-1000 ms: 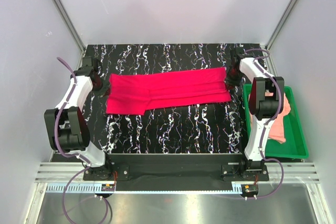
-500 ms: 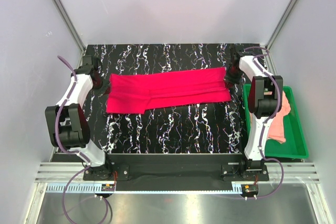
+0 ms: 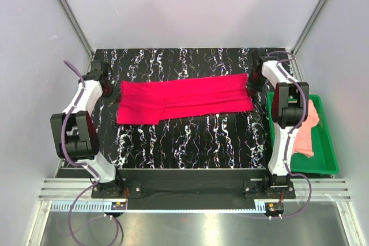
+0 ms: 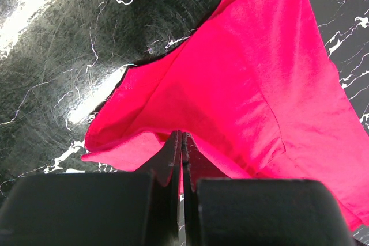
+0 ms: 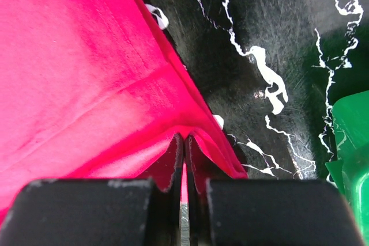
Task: Fold and stack the t-shirts
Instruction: Fold the tshirt
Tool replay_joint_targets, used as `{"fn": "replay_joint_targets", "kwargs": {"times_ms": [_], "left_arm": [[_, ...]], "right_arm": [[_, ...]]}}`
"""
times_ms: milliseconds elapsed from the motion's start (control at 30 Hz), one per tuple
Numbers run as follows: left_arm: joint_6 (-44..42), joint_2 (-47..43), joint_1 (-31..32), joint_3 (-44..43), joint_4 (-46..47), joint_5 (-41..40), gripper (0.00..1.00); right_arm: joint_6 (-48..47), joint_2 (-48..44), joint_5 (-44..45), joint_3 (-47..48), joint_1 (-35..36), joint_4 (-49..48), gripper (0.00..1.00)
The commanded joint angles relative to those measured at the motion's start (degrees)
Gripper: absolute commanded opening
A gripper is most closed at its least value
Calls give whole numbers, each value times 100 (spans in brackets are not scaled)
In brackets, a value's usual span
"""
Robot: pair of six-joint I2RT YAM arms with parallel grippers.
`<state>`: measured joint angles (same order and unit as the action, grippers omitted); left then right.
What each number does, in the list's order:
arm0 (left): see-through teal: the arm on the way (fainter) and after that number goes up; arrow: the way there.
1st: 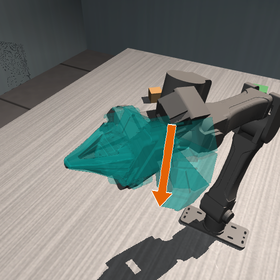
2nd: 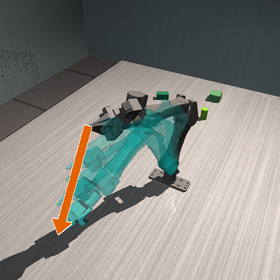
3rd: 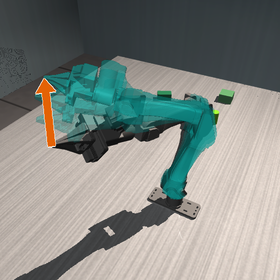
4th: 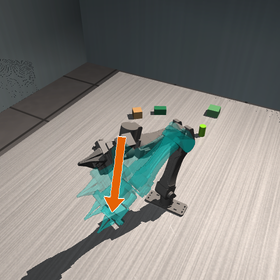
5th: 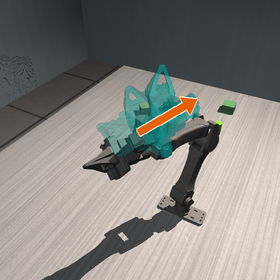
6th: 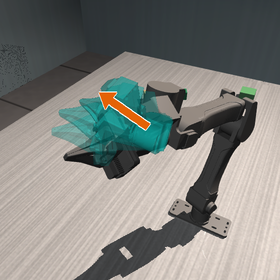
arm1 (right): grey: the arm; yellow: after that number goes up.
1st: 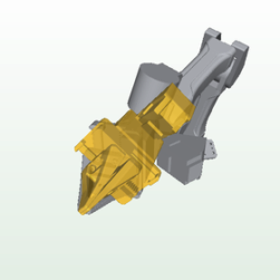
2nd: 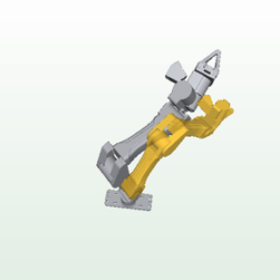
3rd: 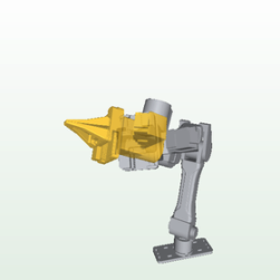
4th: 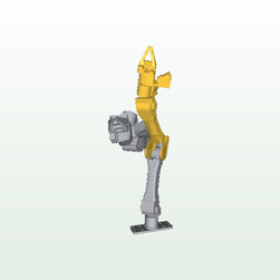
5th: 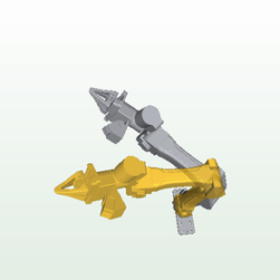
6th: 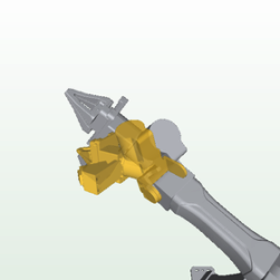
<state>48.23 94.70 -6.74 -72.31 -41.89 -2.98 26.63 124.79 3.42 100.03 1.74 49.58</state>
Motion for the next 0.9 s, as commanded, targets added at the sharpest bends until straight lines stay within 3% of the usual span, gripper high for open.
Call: {"fn": "replay_joint_targets", "kwargs": {"times_ms": [0,867], "left_arm": [[-68,22,-73,-230,234,-27,0],[11,146,-108,-433,278,-79,0]], "right_arm": [[52,45,124,359,-24,16,4],[167,239,132,773,-33,96,3]]}}
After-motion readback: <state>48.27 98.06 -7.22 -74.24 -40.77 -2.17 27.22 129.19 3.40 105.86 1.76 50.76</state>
